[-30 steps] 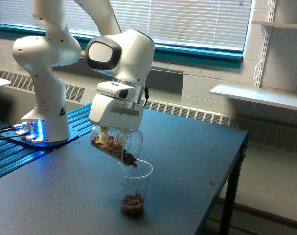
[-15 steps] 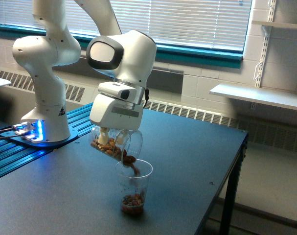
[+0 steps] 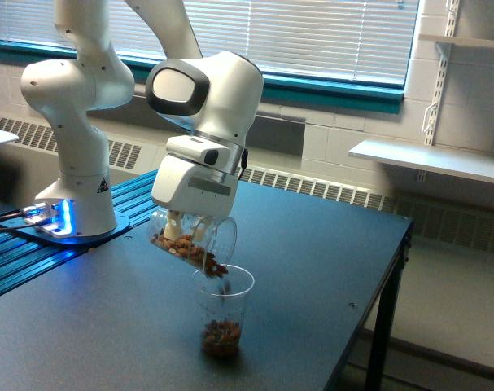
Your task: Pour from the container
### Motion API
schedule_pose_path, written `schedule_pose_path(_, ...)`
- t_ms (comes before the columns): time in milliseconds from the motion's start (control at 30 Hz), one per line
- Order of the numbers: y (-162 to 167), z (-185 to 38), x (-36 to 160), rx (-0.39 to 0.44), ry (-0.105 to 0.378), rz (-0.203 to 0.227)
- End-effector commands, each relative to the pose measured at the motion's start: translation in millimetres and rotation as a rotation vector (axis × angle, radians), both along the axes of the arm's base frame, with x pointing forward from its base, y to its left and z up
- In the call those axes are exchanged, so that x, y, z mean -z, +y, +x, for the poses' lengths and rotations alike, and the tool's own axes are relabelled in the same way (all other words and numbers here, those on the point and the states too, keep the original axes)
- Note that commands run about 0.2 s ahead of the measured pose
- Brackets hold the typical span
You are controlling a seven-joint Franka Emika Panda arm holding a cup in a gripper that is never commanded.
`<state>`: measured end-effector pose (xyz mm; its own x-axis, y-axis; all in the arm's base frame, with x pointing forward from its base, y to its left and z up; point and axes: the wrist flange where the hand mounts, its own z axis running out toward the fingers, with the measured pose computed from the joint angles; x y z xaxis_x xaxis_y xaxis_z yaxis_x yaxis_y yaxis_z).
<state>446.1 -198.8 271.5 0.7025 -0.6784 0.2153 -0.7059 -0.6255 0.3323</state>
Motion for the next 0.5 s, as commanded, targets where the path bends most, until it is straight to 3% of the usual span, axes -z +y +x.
schedule_pose_path(33, 4.4, 5.0, -0.9, -0.022, 0.009, -0.018)
schedule_pose_path(500, 7.0, 8.3, 1.9, -0.058, 0.035, -0.051)
